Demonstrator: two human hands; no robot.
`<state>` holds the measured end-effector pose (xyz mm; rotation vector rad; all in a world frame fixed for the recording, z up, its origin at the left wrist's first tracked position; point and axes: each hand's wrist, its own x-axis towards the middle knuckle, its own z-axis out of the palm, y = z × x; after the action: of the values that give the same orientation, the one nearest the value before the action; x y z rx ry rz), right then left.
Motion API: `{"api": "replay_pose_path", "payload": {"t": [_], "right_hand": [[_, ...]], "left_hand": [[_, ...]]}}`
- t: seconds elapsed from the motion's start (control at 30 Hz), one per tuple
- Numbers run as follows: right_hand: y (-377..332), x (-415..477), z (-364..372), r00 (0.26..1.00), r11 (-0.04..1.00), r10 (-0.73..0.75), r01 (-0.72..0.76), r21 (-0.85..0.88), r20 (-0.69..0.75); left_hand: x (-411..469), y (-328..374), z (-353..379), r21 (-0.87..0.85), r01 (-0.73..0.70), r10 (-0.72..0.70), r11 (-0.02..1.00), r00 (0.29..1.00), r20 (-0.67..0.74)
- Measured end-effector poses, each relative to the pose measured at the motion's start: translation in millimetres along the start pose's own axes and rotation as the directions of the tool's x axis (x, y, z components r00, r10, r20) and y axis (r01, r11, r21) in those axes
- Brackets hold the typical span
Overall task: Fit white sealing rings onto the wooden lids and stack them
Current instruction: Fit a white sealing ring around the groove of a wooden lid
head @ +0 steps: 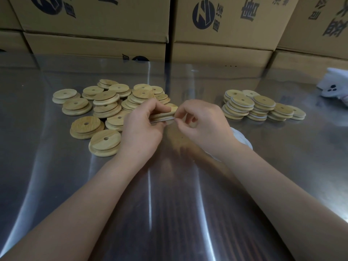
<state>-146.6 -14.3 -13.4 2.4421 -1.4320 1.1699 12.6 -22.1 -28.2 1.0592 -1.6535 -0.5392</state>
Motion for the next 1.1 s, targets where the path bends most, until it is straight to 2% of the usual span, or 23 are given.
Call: {"api": "replay_pose_path", "payload": {"t": [0.2, 0.43, 0.57, 0.77, 1.1], "right_hand": [[-3.4, 0.0, 2.0, 0.998, 0.997, -0.06, 0.061, 0.048, -0.024], [1.8, -0.6, 6.1, 0.993, 0.999, -0.014, 0.018, 0.033, -0.117], [0.5, -1.4, 5.6, 0.989, 0.998, -0.044, 0.049, 0.034, -0.142], [-0.5, -1.5, 4.7, 0.99, 0.999, -0.038, 0.042, 0.027, -0.133], [0.0, -1.6, 3.5, 0.992, 1.0, 0.024, -0.023, 0.009, -0.122]], "left_hand": [[-1.6, 3.5, 3.1, -0.089, 0.038, -0.038, 0.995, 0.999, 0.001], [-0.5, 5.2, 0.7, -0.264, 0.106, -0.118, 0.959, 0.992, -0.034], [-1.2, 3.4, 1.4, -0.33, 0.133, -0.148, 0.935, 0.989, -0.021], [1.3, 4.2, 0.2, -0.307, 0.141, -0.156, 0.941, 0.987, -0.025], [3.9, 10.4, -2.6, -0.129, 0.093, -0.097, 0.987, 0.995, -0.028]]}}
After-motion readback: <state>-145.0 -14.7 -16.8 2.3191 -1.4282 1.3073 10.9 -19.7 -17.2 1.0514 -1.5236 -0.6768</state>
